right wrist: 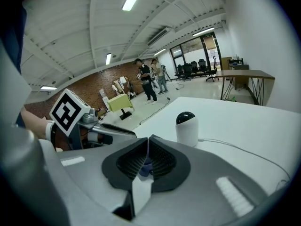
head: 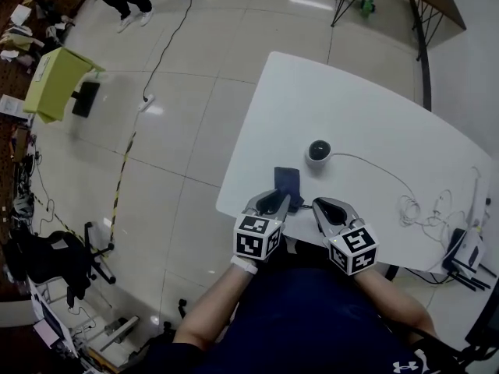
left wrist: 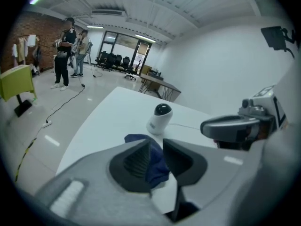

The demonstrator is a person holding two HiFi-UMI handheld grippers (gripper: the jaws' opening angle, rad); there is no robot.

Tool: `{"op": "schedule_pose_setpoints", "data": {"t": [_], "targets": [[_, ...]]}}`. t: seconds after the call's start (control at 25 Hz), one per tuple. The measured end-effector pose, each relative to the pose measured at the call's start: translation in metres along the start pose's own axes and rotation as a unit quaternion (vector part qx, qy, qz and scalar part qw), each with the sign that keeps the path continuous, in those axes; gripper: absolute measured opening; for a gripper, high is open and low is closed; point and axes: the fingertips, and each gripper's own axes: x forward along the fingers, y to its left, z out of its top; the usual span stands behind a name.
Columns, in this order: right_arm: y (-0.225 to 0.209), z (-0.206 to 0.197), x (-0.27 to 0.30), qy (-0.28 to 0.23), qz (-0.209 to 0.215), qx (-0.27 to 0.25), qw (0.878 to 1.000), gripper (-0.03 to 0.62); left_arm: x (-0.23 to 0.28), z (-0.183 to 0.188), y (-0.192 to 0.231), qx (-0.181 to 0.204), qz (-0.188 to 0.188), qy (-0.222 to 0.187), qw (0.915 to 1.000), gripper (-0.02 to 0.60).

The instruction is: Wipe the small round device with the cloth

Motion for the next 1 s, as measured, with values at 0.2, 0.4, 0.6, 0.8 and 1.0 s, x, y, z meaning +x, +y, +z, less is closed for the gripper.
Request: {"op": "schedule_pose_setpoints", "data": {"t": [0.2,0.4,0.6,0.8,1.0], "targets": [[0.000,-0.007,0.006,0.008,-0.010,0.014,1.000,0.014,0.014,-0.001,0.018,0.002,-0.001,0.028,0.9996,0.087],[-0.004,-0.006,0.014,0.004,-0.017,0.026,0.999,0.015,0.028,-0.004,0.020,-0.013,-0.010,0.057,0.9982,0.172],[-0.004,-0.014,0.023,0.012,-0.014,0.039,0.999,0.067,0.041,-0.018,0.019,-0.026,-0.016,0.092,0.9953,0.239],[0.001,-0.025,0.028,0.021,-0.007,0.047,0.999,0.067,0.049,-0.025,0.019,-0.025,-0.021,0.115,0.9928,0.268],[-0.001,-0.034,0.029,0.022,-0.010,0.059,0.998,0.067,0.059,-0.035,0.019,-0.020,-0.018,0.135,0.9905,0.272]]}}
